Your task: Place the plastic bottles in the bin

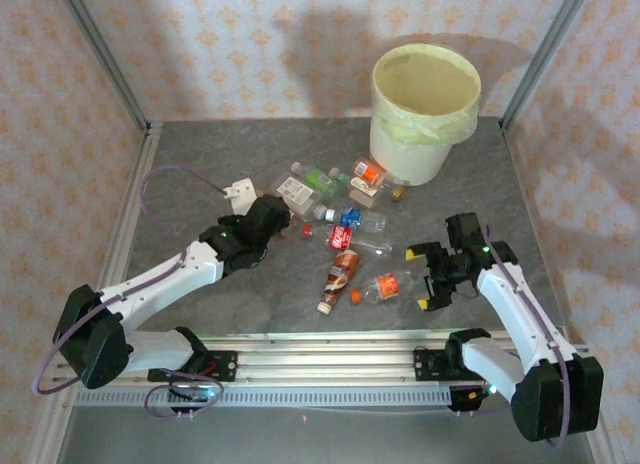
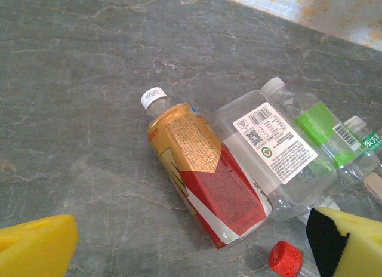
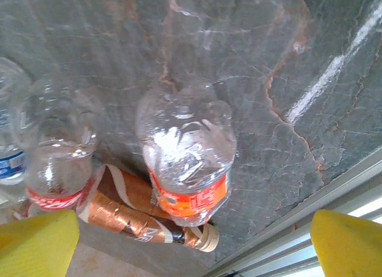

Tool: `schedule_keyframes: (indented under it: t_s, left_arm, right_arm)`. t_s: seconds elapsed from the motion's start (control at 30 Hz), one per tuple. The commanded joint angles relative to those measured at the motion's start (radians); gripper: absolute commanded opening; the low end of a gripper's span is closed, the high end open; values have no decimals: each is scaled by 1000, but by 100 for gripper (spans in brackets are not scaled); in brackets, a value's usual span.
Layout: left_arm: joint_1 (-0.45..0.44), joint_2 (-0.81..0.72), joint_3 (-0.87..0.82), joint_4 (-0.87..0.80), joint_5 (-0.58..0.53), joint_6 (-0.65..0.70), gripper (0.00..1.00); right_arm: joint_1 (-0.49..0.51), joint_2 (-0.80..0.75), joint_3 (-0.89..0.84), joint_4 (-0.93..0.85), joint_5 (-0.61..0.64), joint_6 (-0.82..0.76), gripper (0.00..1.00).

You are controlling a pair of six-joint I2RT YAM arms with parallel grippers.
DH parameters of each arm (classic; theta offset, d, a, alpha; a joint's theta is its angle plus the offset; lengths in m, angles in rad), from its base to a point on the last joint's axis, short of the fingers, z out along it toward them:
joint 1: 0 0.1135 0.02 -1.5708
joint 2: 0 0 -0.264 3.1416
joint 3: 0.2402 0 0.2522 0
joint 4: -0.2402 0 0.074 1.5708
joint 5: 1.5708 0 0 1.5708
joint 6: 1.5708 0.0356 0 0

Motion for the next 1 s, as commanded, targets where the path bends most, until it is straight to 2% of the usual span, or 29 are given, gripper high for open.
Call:
schedule_keyframes:
  t_s: [0.0, 0.4, 0.5, 0.63, 0.73, 0.83, 0.97]
  left_arm:
    - [9, -6, -10, -18, -44, -39, 100]
    - [13, 24, 2, -24, -33, -40, 100]
    - [12, 30, 3, -26, -32, -43, 100]
    - [13, 39, 11, -33, -32, -45, 100]
    - [13, 50, 20, -38, -30, -45, 100]
    - [13, 57, 28, -48, -28, -47, 100]
    - [13, 56, 22, -49, -28, -56, 100]
  right_arm:
    - [46, 31, -34, 71, -24, 64, 100]
    - [87, 44, -190, 336, -1, 224, 96]
    - [87, 70, -194, 377, 25, 195, 92]
    - [91, 151, -191, 467, -10, 152, 90]
    - [93, 205, -157, 438, -11, 70, 87]
    - [92, 249, -142, 402, 5, 28, 83]
    - [92, 232, -184, 459, -1, 62, 70]
